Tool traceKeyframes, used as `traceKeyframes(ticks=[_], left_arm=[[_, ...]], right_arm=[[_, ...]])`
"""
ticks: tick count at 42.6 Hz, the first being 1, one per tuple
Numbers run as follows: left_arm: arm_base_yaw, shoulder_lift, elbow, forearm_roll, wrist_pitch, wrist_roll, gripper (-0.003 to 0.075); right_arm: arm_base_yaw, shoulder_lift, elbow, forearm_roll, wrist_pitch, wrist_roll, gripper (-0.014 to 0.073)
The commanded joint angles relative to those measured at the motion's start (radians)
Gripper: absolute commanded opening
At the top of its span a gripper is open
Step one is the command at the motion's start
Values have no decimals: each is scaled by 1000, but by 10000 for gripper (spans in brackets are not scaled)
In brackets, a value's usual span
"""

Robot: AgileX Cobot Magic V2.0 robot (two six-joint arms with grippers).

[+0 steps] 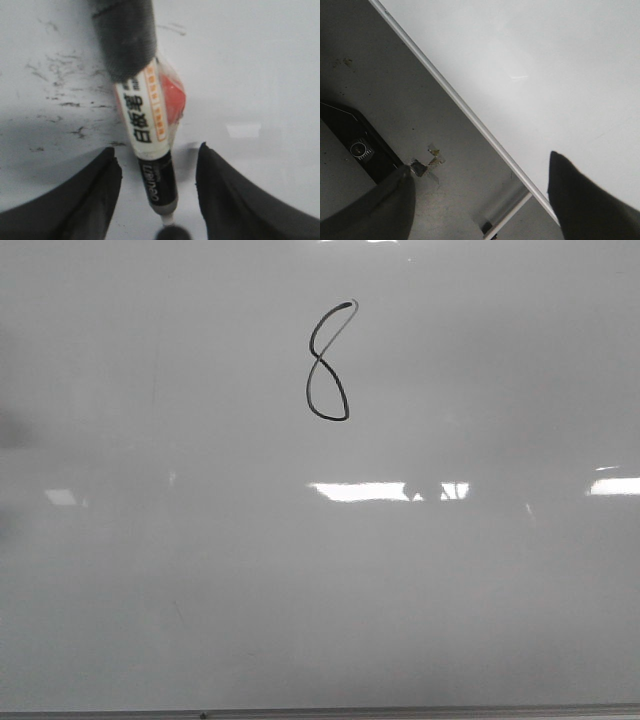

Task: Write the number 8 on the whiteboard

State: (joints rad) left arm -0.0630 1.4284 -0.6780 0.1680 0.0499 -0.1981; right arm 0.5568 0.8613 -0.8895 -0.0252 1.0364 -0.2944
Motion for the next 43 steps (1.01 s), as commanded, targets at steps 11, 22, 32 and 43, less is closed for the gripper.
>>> traceKeyframes(ticks=[11, 22, 32, 43], left_arm=[[-18, -163, -158, -7, 312, -8, 417], [-173, -372, -246, -7, 508, 33, 417], [-388, -564, -228, -12, 646, 33, 417], [-510, -674, -190, -26, 669, 33, 417]], right_arm=[[-8, -41, -21, -76, -23, 129, 570], [-8, -100, -19, -86, -61, 347, 570], [-8, -216, -18, -83, -64, 361, 570], [-7, -255, -17, -83, -58, 361, 569]])
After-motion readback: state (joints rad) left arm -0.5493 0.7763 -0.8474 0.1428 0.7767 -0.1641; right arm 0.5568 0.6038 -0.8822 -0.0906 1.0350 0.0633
